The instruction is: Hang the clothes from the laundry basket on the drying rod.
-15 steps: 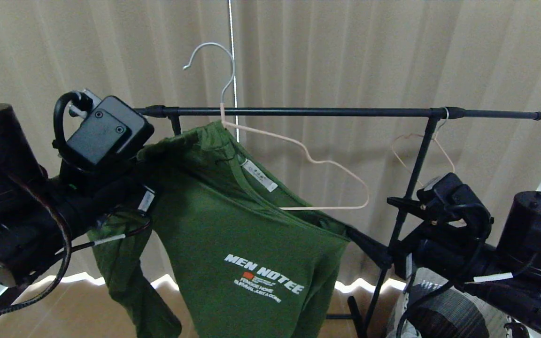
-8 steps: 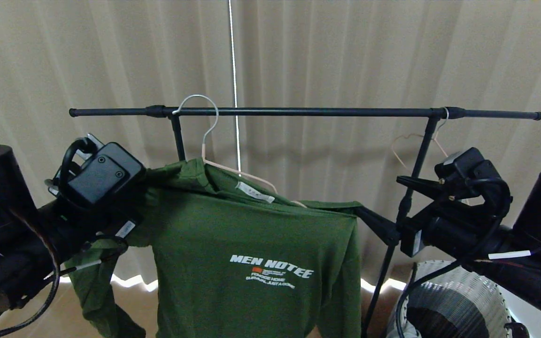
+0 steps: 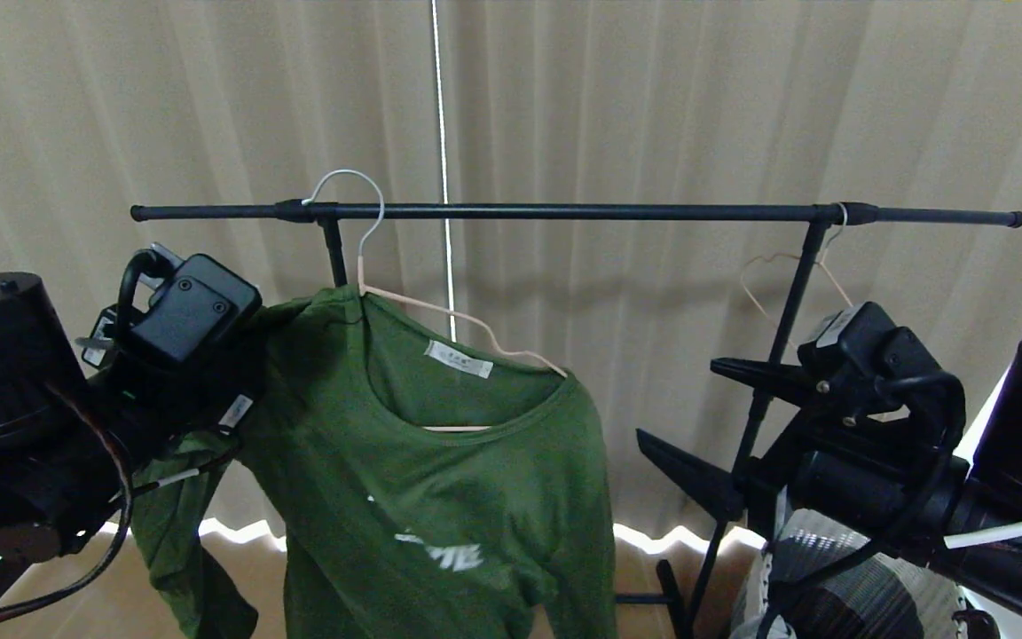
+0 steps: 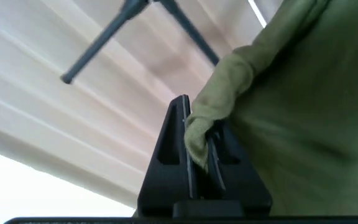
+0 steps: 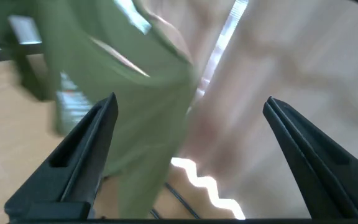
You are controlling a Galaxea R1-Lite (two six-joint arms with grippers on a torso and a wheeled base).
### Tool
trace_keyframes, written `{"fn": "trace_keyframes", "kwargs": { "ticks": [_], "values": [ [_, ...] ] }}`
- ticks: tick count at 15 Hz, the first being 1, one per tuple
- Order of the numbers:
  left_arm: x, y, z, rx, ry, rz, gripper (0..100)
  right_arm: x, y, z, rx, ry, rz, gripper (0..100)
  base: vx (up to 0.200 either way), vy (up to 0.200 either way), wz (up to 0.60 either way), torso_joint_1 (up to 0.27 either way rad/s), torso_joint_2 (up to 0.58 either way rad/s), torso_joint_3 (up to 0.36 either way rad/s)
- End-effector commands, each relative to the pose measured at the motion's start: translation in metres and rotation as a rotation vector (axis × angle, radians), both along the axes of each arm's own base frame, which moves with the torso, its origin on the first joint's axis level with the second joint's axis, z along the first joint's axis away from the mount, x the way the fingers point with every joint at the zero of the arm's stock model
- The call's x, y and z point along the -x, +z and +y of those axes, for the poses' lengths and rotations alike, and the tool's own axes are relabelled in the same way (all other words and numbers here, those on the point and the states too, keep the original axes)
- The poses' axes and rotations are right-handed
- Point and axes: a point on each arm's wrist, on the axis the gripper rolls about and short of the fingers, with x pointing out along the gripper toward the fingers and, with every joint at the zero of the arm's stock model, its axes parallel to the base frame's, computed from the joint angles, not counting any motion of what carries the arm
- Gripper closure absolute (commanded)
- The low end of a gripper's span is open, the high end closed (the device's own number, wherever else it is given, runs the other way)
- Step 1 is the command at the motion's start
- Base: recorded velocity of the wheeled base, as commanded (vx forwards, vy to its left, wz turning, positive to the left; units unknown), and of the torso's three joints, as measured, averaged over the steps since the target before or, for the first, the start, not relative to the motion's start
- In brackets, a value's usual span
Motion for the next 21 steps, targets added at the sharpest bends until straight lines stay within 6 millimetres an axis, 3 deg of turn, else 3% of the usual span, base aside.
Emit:
{"fn": "trace_keyframes", "kwargs": {
  "ticks": [1, 4, 10, 17, 21],
  "values": [
    [-0.004, -0.007, -0.008, 0.015, -0.011, 0.025, 100, 0.006, 0.013, 0.012, -0.026, 0.083, -0.024, 0, 0.0, 0.0, 0.0, 0.0, 0.0, 0.0],
    [-0.003, -0.007, -0.02, 0.068, -0.051, 0.026, 100, 0.01, 0.021, 0.024, -0.004, 0.141, 0.004, 0, 0.0, 0.0, 0.0, 0.0, 0.0, 0.0],
    [0.008, -0.005, -0.034, 0.121, -0.125, 0.017, 100, -0.037, 0.04, 0.055, 0.095, 0.104, -0.139, 0, 0.0, 0.0, 0.0, 0.0, 0.0, 0.0],
    [0.025, -0.001, -0.051, 0.132, -0.225, -0.002, 100, -0.069, 0.03, 0.07, 0.197, 0.044, -0.187, 0, 0.0, 0.0, 0.0, 0.0, 0.0, 0.0],
    [0.026, -0.003, -0.052, 0.127, -0.231, 0.005, 100, -0.069, 0.031, 0.071, 0.198, 0.047, -0.191, 0, 0.0, 0.0, 0.0, 0.0, 0.0, 0.0]
  ]
}}
